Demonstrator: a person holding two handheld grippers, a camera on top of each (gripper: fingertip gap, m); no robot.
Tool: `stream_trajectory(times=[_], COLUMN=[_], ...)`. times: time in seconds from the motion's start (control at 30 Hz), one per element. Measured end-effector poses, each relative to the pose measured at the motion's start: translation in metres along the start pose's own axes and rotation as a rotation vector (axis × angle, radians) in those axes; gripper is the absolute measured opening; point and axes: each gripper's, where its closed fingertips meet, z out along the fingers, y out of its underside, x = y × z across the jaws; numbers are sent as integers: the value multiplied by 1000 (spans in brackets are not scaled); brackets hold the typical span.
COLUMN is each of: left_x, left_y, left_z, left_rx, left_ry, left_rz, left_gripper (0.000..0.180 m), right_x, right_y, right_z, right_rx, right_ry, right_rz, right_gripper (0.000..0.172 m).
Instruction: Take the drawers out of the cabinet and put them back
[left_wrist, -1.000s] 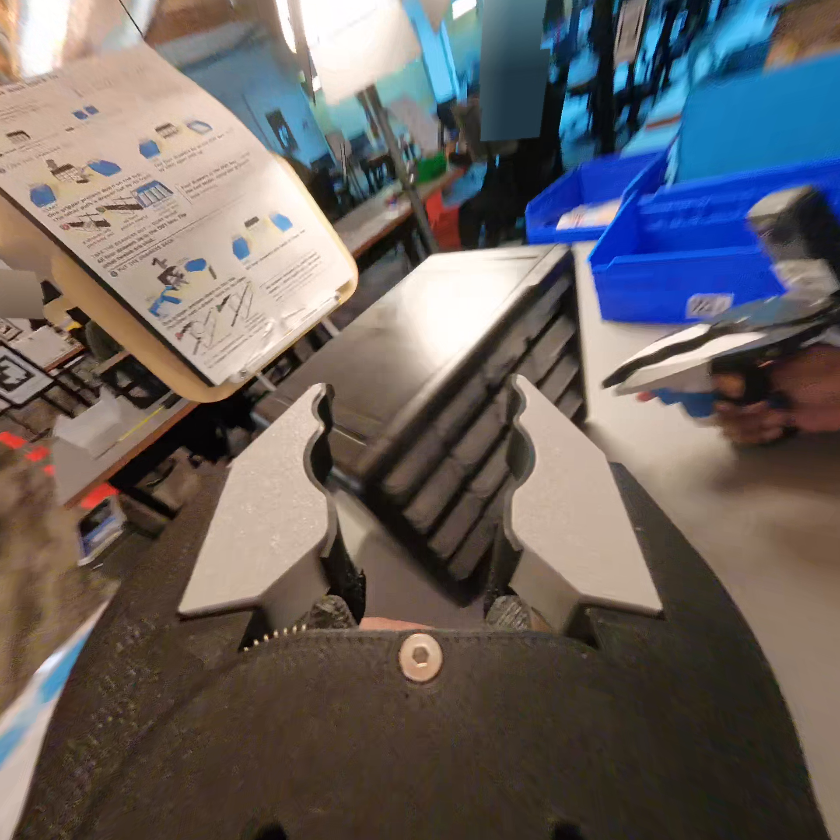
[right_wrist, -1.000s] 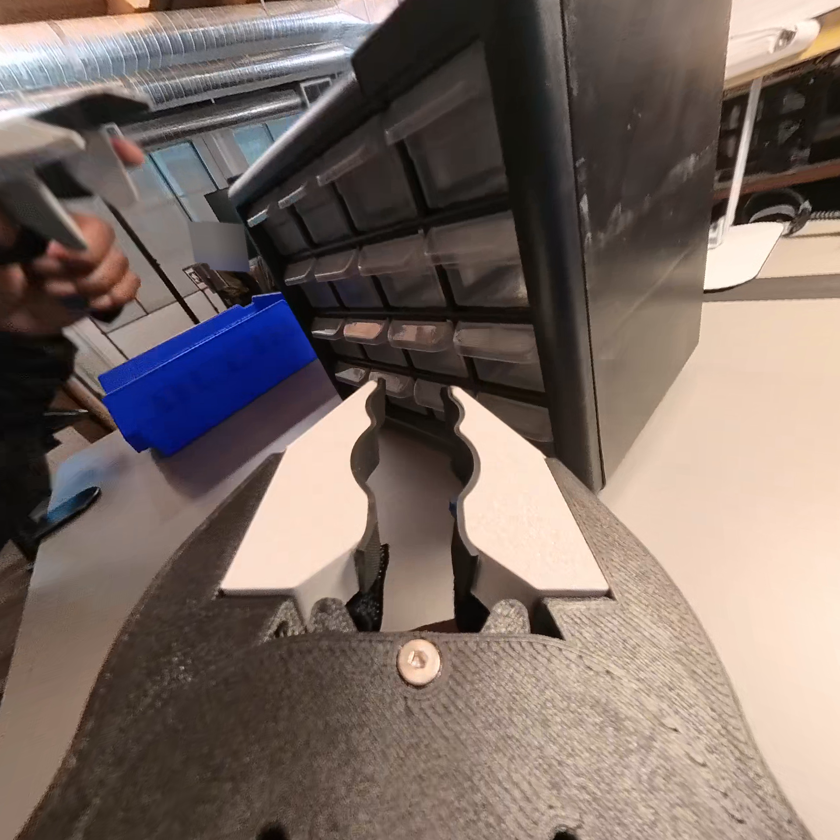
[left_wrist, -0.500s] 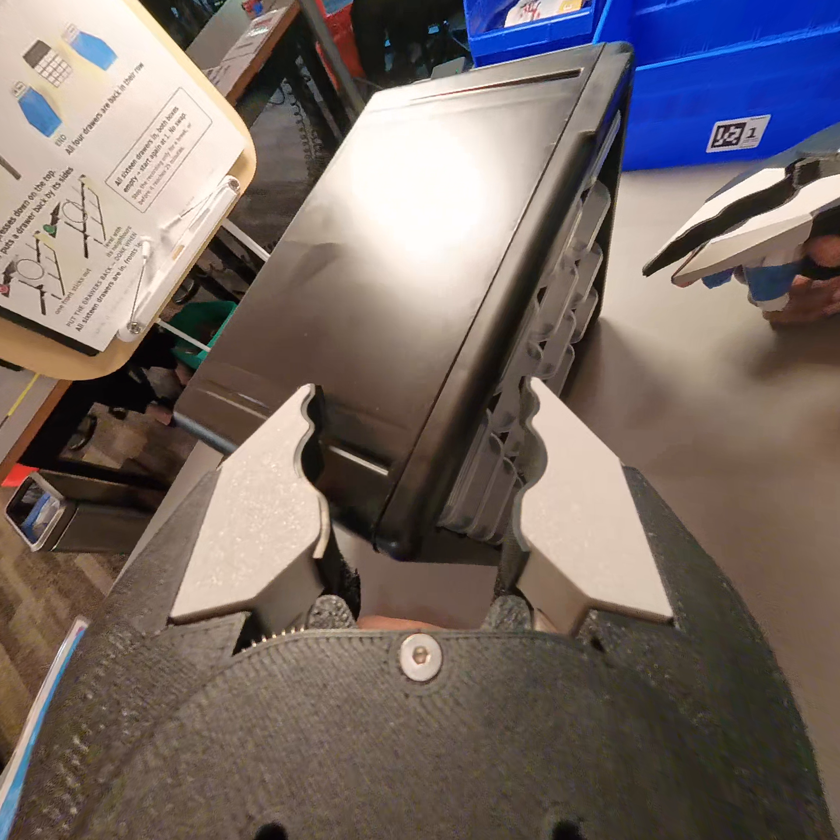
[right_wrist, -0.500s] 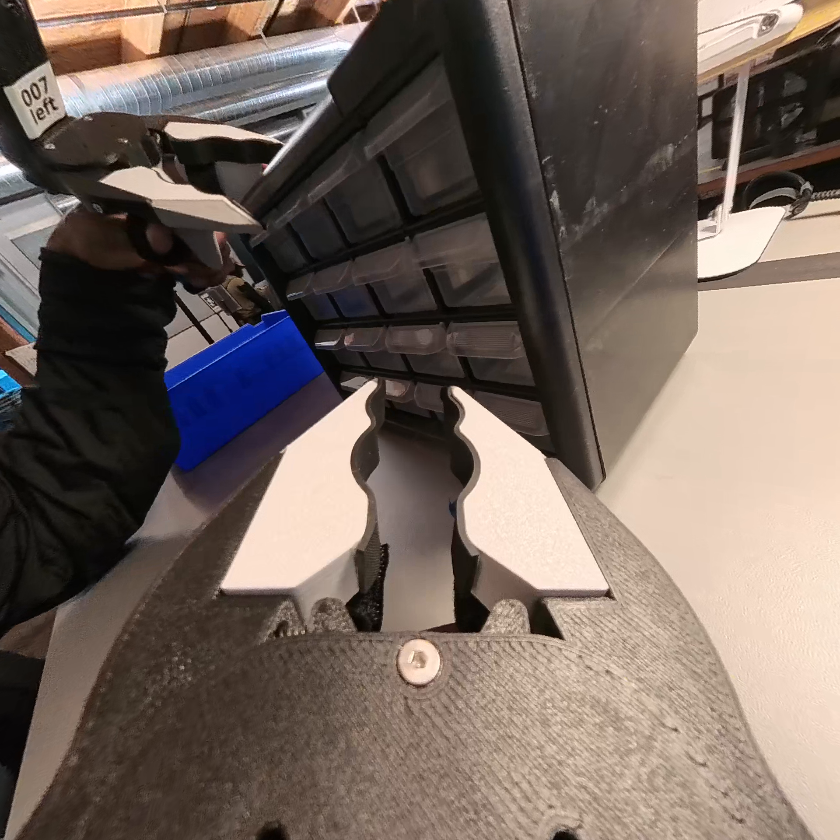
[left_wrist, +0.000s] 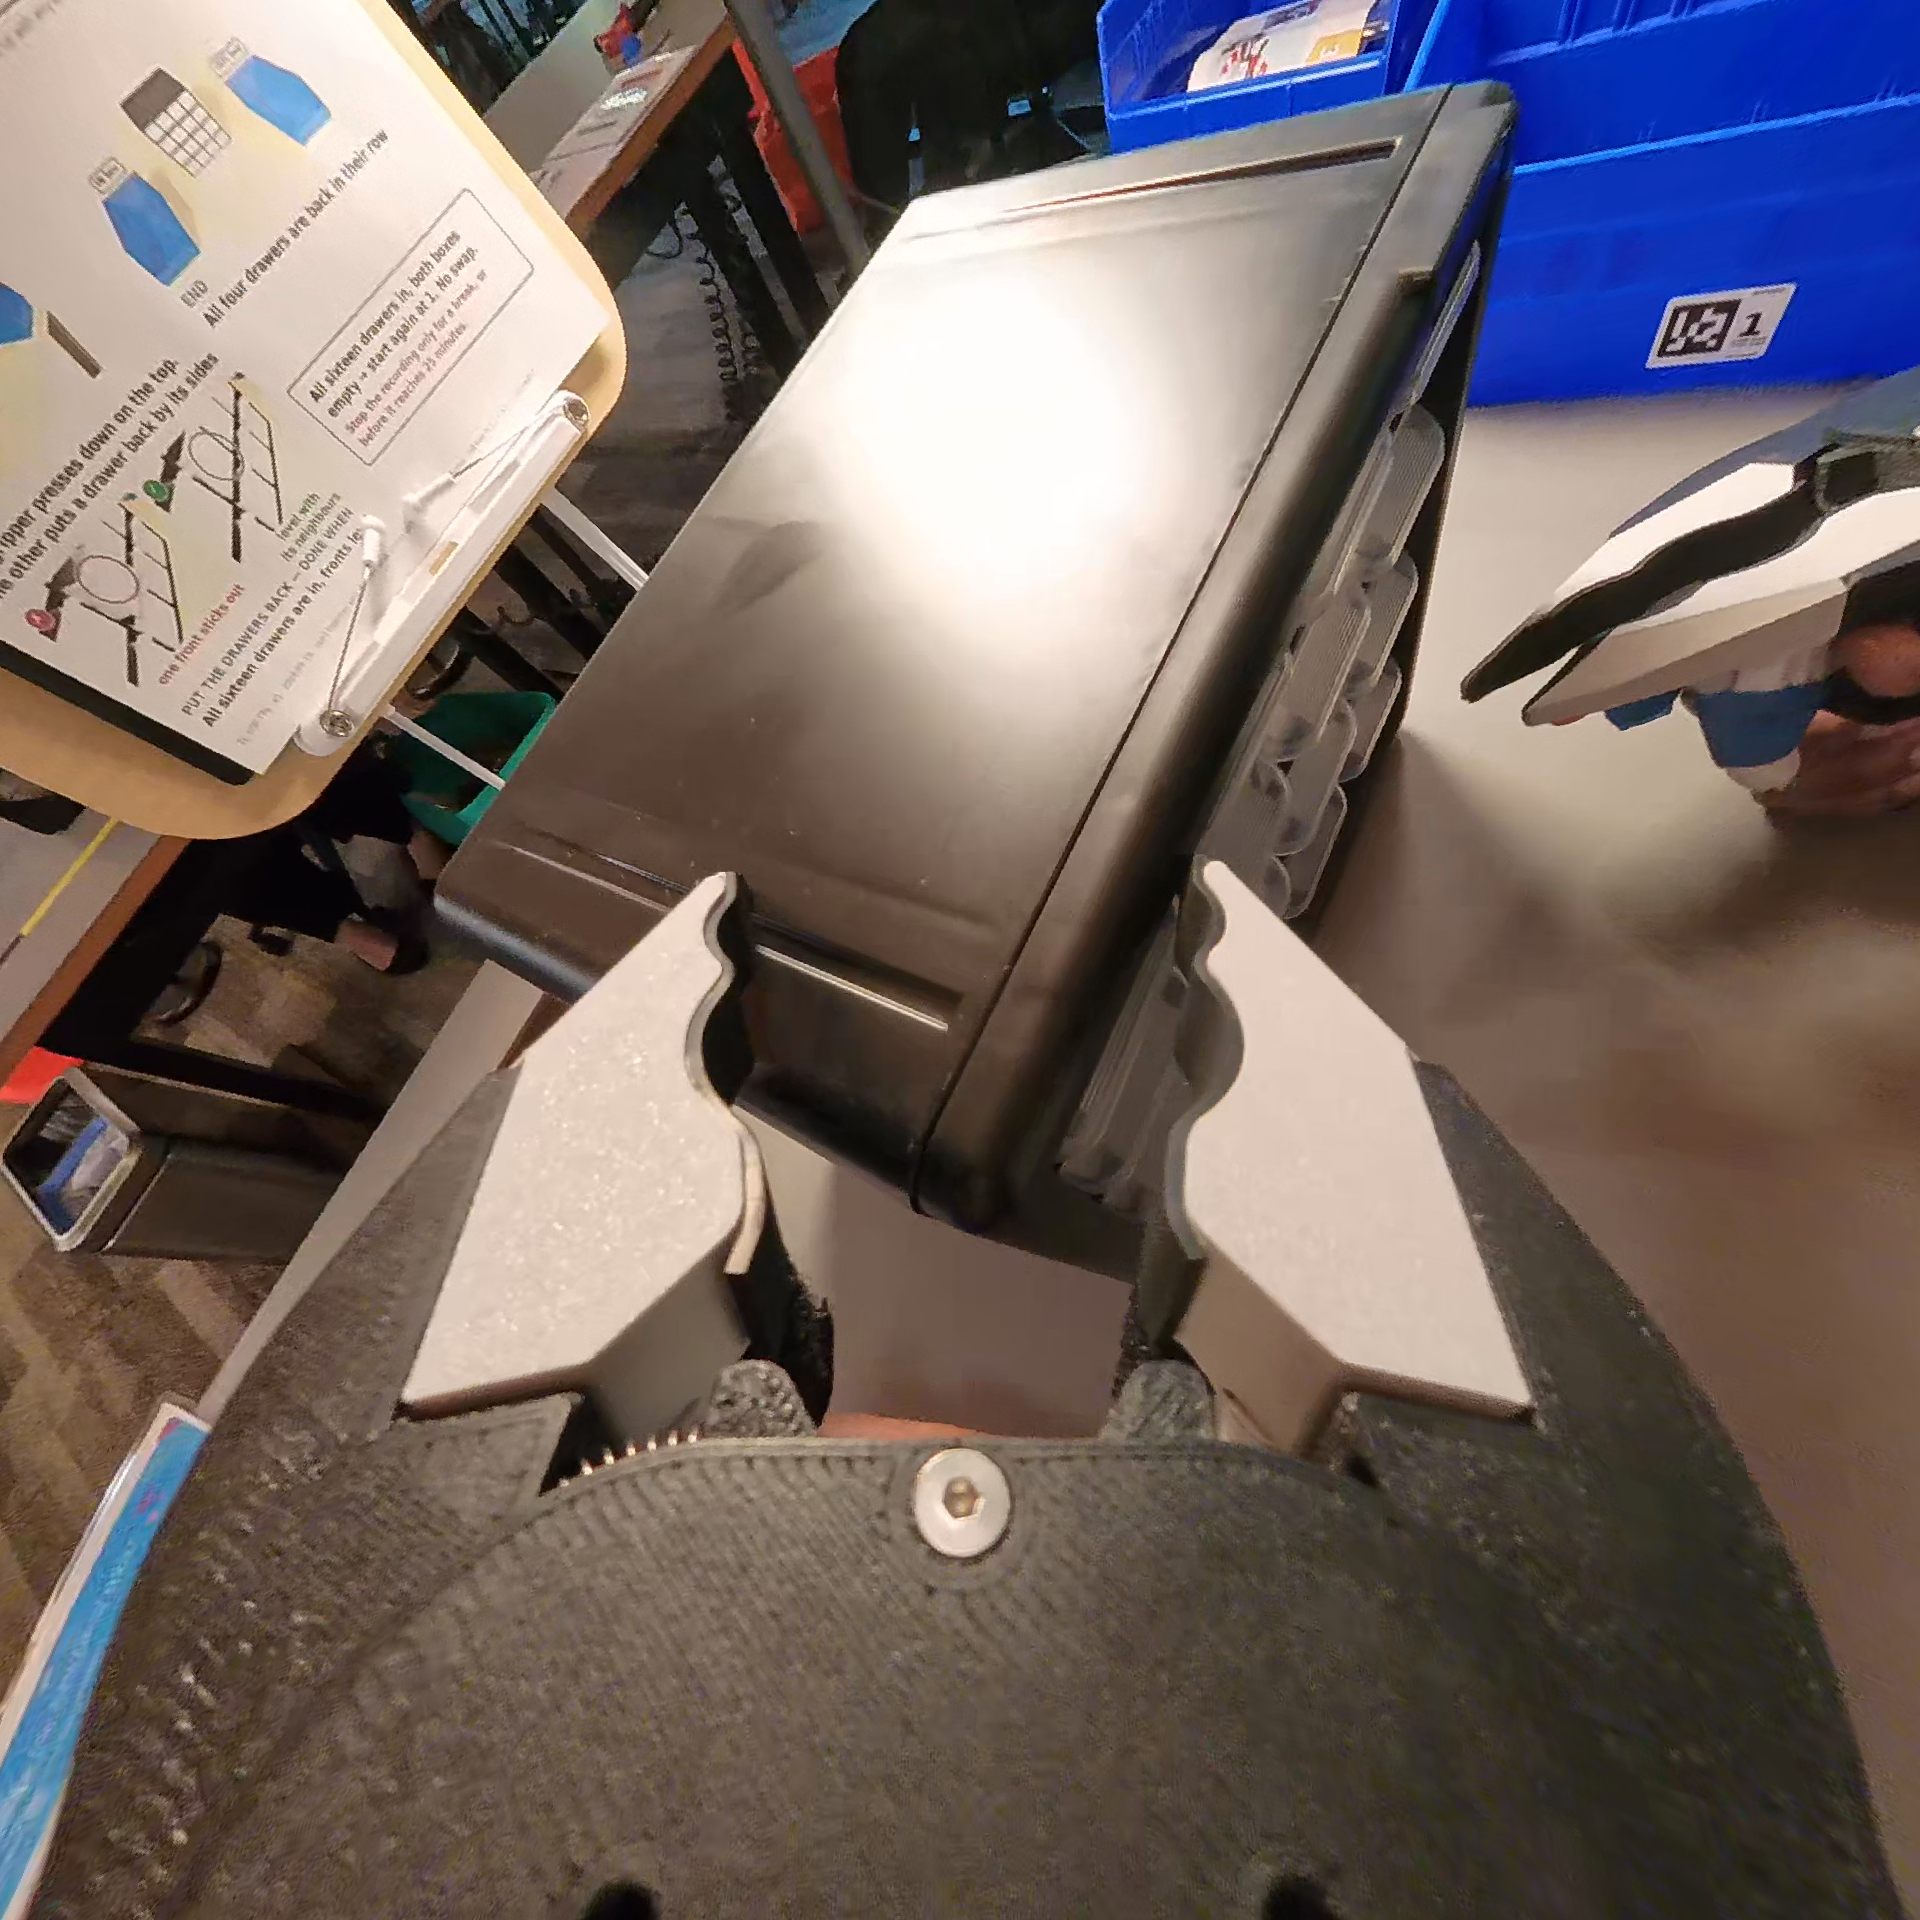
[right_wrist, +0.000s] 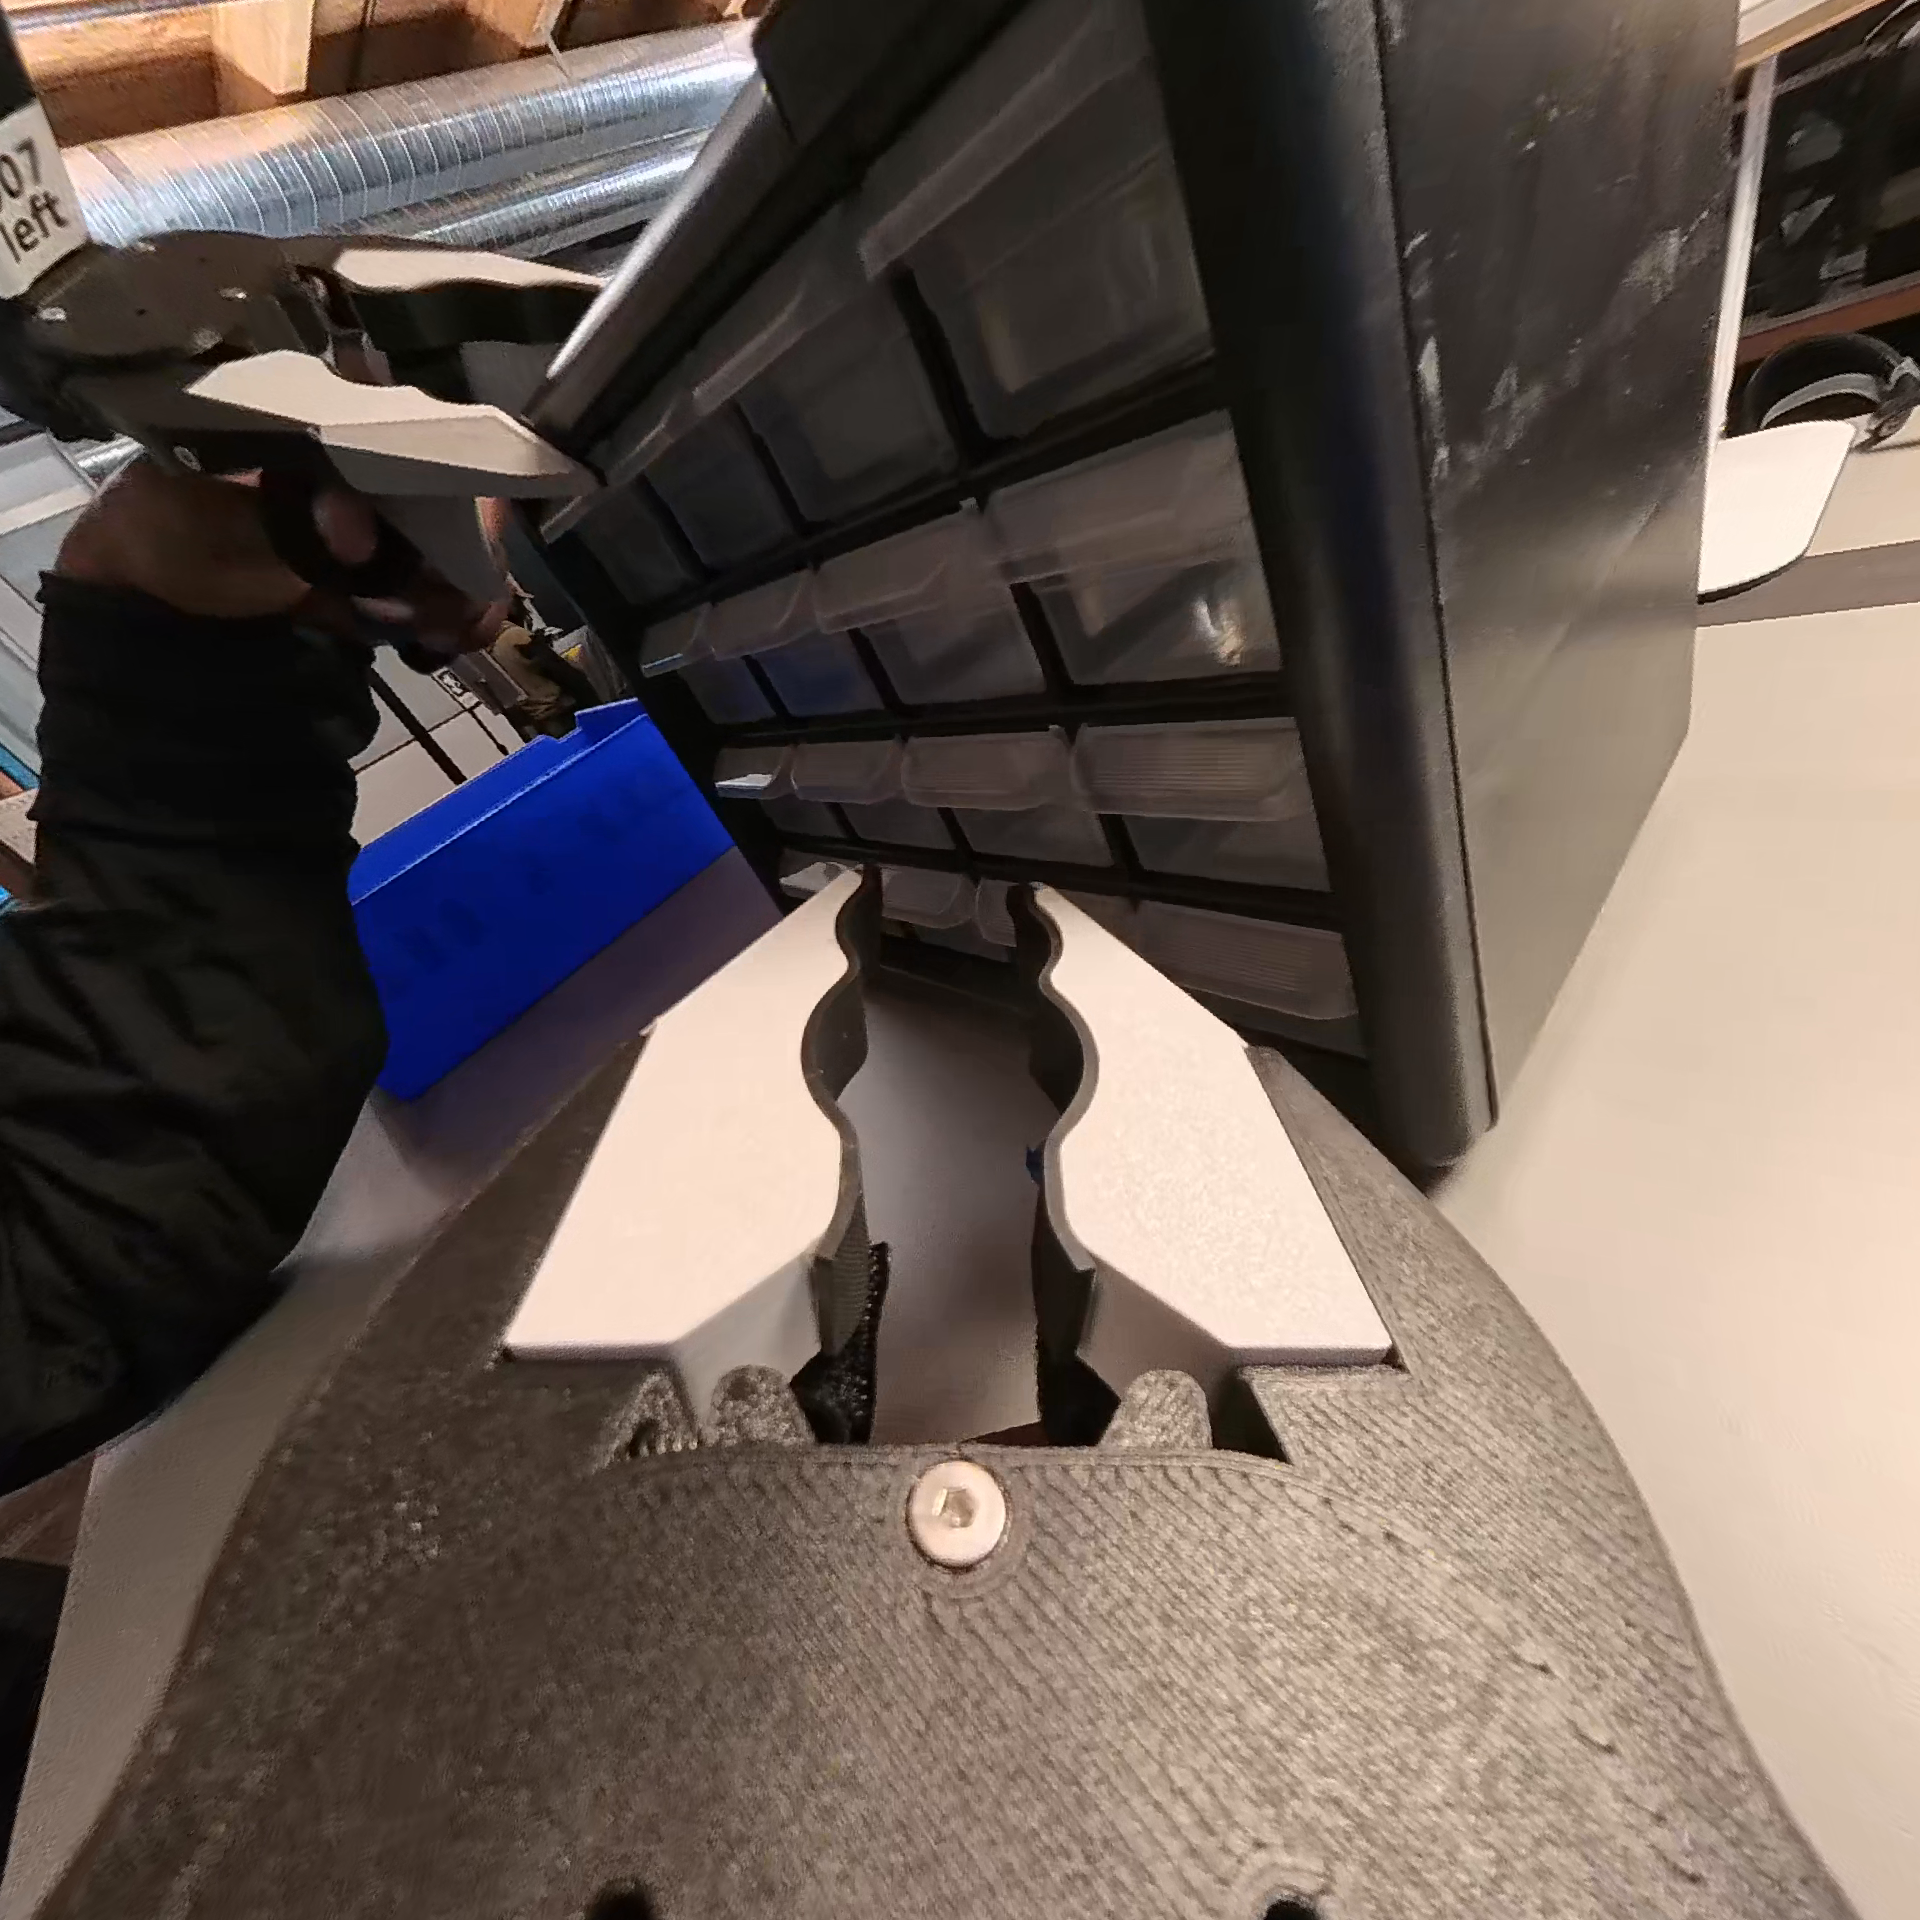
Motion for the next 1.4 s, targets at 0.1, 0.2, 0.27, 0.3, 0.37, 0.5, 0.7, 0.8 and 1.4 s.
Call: stream_trajectory(times=[0.1, 0.2, 0.27, 0.3, 0.37, 0.5, 0.7, 0.8, 1.4], left_x=[0, 0, 0, 0, 0, 0, 0, 0, -1], left_y=[0, 0, 0, 0, 0, 0, 0, 0, 0], left_z=[0, 0, 0, 0, 0, 0, 0, 0, 0], left_rx=[-1, 2, 5, 6, 9, 10, 10, 11, 19], left_ry=[1, 3, 6, 7, 8, 12, 12, 12, 18], left_rz=[-13, -17, -20, -21, -21, -21, -21, -21, -18], left_gripper=[82, 82, 83, 83, 83, 84, 84, 83, 83], right_x=[1, 4, 5, 6, 9, 19, 22, 23, -42], right_y=[1, 0, -5, -10, -20, -33, -52, -61, -31], right_z=[2, 5, 8, 8, 9, 8, 11, 10, -48], right_rx=[0, -3, 7, 23, 63, 157, 302, 377, 463], right_ry=[11, 37, 60, 72, 109, 153, 88, 44, -134], right_rz=[1, -4, -2, 6, 36, 165, 375, 463, 511], right_gripper=[27, 27, 28, 28, 28, 32, 33, 28, 5])
